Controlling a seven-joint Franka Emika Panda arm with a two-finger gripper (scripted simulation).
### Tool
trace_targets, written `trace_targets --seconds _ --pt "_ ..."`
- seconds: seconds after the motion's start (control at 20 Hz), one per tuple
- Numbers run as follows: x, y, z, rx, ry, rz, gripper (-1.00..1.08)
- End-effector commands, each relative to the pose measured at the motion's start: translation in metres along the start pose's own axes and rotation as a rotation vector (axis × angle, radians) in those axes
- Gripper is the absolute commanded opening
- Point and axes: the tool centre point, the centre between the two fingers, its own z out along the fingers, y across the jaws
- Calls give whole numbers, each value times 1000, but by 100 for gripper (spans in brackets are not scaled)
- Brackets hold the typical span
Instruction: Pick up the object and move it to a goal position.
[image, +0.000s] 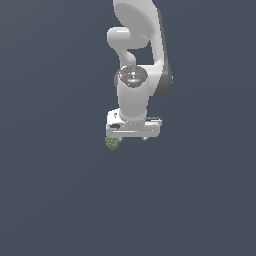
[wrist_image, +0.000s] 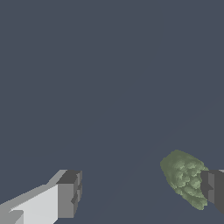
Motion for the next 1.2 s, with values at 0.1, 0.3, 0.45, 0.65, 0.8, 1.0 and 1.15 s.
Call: trace_targets --seconds 0.1,0.3,0.45,0.65,0.8,1.0,1.15 --pt "1 2 -2 1 5 5 100" --pt "10 13 -16 12 38 40 100" --pt "15 19 -23 17 55 58 100" --pt "14 19 -22 16 53 56 100" --pt "14 20 -22 16 53 50 100" --pt "12 23 -19 13 52 24 100" --pt "9 27 -15 10 50 -7 100"
